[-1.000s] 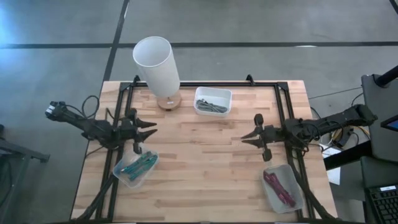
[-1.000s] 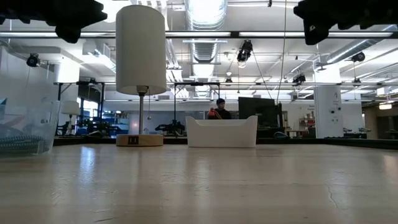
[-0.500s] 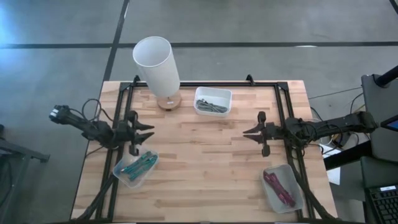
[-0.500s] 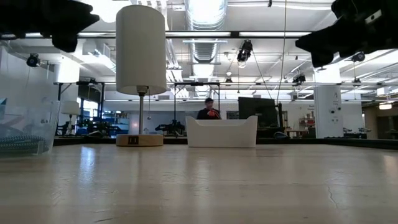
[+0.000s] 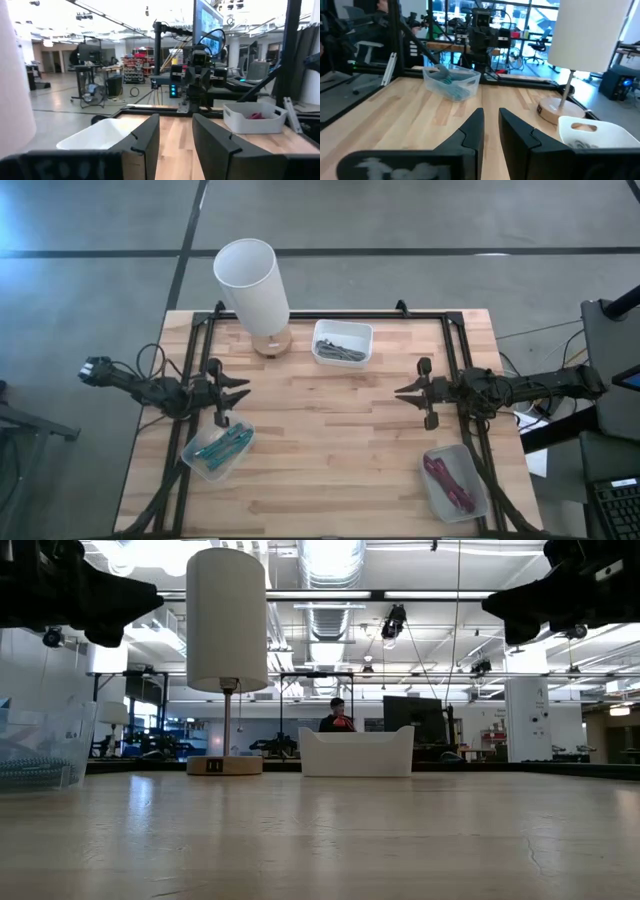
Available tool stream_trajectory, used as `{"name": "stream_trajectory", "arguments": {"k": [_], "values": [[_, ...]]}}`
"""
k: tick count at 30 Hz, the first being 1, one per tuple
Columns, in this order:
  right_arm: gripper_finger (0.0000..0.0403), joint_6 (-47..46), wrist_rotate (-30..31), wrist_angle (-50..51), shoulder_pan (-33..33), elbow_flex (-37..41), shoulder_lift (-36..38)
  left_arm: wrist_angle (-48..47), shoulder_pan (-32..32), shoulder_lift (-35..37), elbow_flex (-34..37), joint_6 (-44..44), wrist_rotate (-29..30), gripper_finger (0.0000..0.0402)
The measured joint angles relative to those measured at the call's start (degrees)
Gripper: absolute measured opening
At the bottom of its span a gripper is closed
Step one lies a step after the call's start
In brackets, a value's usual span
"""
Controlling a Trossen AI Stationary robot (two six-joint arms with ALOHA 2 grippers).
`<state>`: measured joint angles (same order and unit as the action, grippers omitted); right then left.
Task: Pick & Place USB Port
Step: Return to Home Position
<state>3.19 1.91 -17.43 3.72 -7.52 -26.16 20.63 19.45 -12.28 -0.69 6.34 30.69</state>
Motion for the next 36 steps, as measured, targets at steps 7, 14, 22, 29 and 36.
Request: {"name": "stream_trajectory", "arguments": {"k": [7, 14, 22, 29, 36], "values": [[0.0052, -1.7, -0.49, 0.92, -2.27, 3.14, 3.99, -1.91, -1.46, 3.16, 0.15, 2.12, -0.03, 0.0122], [0.0052, -6.06, -0.66, 2.94, -2.44, 7.03, 7.47, -9.14, -1.45, 4.12, 0.2, -2.48, -1.69, 0.0122], [0.0052, -5.07, -0.96, 5.73, -2.42, 7.03, 8.58, -13.24, -1.96, 4.14, 0.23, -2.39, -1.68, 0.0122], [0.0052, -6.08, -1.05, 13.13, -2.42, 7.02, 9.27, -16.27, -2.91, 4.93, 0.26, -4.95, -1.19, 0.0122], [0.0052, -5.03, -2.16, 16.92, -2.41, 7.01, 14.69, -16.55, -3.68, 9.28, 0.31, -2.58, -0.74, 0.0122]]}}
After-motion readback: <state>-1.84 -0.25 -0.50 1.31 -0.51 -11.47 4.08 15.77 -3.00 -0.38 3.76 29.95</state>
